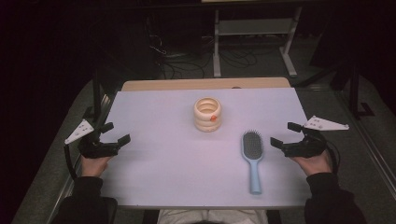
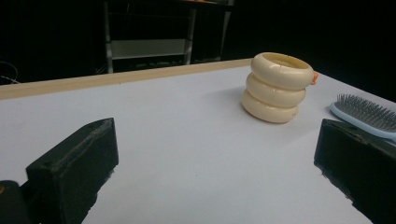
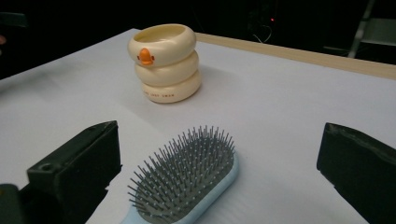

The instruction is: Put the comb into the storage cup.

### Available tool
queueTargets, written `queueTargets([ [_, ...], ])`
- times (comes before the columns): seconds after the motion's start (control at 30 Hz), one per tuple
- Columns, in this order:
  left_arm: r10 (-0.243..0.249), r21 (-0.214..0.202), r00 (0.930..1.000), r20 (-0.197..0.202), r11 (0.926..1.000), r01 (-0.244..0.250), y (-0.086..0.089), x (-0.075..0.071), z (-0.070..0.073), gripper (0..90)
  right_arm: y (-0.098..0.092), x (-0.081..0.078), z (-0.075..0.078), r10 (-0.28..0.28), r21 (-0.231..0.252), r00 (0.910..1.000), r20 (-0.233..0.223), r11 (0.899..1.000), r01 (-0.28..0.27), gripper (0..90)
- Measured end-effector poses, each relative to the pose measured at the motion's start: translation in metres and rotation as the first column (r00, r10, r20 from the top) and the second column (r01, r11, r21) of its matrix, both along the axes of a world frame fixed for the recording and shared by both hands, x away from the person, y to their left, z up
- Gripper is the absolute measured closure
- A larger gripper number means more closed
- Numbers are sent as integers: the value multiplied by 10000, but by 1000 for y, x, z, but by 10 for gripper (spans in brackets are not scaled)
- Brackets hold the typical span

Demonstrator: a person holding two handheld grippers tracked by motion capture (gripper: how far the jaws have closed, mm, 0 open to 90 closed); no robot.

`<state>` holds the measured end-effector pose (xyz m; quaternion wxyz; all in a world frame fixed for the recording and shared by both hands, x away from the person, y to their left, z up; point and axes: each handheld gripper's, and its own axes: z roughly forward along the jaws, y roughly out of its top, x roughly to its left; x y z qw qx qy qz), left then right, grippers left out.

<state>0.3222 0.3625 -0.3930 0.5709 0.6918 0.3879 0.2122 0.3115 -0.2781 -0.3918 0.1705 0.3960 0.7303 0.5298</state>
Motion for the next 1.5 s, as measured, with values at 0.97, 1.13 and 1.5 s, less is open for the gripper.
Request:
queueTargets([
  [0.97,-287,179,9996,21,9994,287,-9,-6,1,0,20,-4,12,517,-211,9986,-110,9984,-519,0],
  [1.13,-315,207,9995,-9,9993,315,-10,-6,1,0,26,-5,14,767,-351,9969,-164,9964,-772,0],
  [1.5,-338,244,9994,-10,9991,338,-11,-6,1,0,52,-9,16,1690,-968,9845,-480,9802,-1730,0],
])
